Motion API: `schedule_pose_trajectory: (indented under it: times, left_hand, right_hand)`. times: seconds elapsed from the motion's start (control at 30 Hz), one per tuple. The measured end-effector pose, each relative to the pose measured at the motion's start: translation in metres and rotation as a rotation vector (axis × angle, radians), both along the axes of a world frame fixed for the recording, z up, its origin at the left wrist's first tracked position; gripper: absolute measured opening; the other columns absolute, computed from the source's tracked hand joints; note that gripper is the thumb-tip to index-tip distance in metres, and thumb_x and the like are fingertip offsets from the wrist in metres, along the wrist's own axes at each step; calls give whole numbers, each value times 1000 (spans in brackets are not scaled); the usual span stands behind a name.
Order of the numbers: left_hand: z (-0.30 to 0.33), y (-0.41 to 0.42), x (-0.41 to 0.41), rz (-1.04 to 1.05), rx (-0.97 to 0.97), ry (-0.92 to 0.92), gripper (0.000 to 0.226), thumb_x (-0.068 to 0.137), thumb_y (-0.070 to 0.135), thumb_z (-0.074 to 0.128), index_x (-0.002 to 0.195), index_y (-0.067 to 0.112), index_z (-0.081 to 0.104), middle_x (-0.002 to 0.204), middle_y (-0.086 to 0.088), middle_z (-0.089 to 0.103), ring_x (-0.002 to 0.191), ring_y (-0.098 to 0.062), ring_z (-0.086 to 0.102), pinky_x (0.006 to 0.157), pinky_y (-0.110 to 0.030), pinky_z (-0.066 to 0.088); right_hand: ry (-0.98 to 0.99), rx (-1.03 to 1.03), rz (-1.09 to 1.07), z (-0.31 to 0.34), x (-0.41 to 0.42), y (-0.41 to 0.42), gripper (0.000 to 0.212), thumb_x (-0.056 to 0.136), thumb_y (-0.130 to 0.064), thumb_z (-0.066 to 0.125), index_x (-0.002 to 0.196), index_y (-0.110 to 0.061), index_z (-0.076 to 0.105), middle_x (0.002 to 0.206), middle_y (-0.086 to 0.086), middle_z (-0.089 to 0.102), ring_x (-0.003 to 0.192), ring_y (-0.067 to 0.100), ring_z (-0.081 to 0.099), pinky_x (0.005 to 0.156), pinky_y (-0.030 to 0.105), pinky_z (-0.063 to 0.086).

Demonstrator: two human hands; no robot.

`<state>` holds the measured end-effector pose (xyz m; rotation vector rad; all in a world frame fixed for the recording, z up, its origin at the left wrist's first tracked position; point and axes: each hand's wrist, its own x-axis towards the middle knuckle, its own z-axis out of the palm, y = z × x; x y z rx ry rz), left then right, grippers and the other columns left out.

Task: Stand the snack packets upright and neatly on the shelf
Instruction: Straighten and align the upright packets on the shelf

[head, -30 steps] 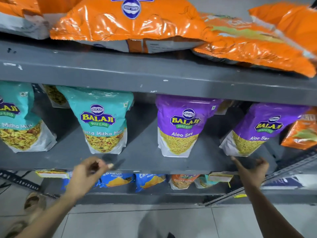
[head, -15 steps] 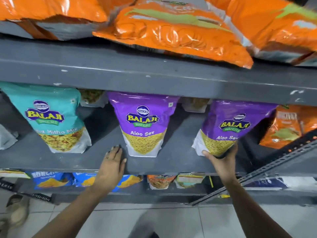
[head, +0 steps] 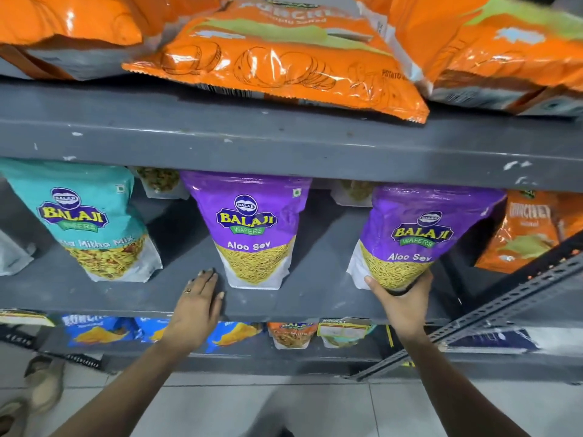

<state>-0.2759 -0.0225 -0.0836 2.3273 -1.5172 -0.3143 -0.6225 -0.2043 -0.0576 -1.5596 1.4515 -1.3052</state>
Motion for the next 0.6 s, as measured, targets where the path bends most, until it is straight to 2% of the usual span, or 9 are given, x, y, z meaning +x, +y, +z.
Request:
schedule_pose_trajectory:
  times: [0.1, 0.17, 0.27, 0.4, 0.43, 0.53, 0.6]
  left_hand:
    - [1, 1, 0, 13, 1, 6, 60, 92, 37, 34, 132, -4, 52, 139, -21, 54, 131, -39, 48, 111, -48, 33]
    - [1, 1, -1, 15, 5, 7, 58, 92, 34, 37, 134, -3, 51, 141, -20, 52, 133, -38, 46, 113, -47, 30]
    - [1, 1, -1, 23, 9, 18, 58, 91, 33, 39, 136, -2, 48, 143, -20, 49, 136, -37, 42, 115, -44, 26]
    - [4, 1, 0, 28, -5, 54, 50, 98, 27, 45, 140, 1, 44, 148, -17, 44, 140, -33, 36, 117, -37, 20]
    - [3, 1, 0, 17, -16, 60, 49, 98, 25, 49, 141, 1, 43, 149, -16, 43, 141, -31, 34, 117, -37, 18]
    - [2, 1, 2, 19, -22, 104, 50, 98, 23, 51, 143, 3, 41, 151, -14, 40, 143, -29, 31, 118, -35, 17]
    - [6, 4, 6, 34, -24, 114, 50, 98, 24, 51, 143, 4, 42, 152, -13, 39, 143, -29, 32, 119, -35, 17]
  right_hand:
    - [-10, 12, 4, -4, -3, 3, 97, 51, -30, 98, 131, -19, 44, 125, -4, 53, 111, 5, 57, 101, 30, 43]
    - [-11, 2, 4, -5, -3, 5, 98, 50, -30, 98, 131, -21, 44, 127, -4, 54, 114, 11, 57, 101, 30, 43]
    - [-12, 22, -8, -2, -2, 7, 99, 52, -23, 99, 134, -20, 43, 128, -5, 52, 114, 9, 56, 101, 29, 42]
    - [-14, 22, 4, 1, -2, 10, 100, 54, -18, 98, 137, -19, 43, 130, -5, 51, 110, -12, 54, 99, 21, 41]
    - [-9, 18, 3, 0, -3, 11, 100, 53, -19, 98, 137, -19, 43, 131, -4, 52, 114, -8, 54, 101, 23, 42]
    - [30, 4, 10, -4, -5, 9, 103, 51, -23, 99, 138, -19, 45, 133, 5, 57, 124, 22, 58, 106, 43, 47]
    - [35, -18, 28, -6, -2, 8, 106, 51, -21, 99, 140, -12, 43, 133, 7, 58, 124, 28, 59, 107, 47, 47]
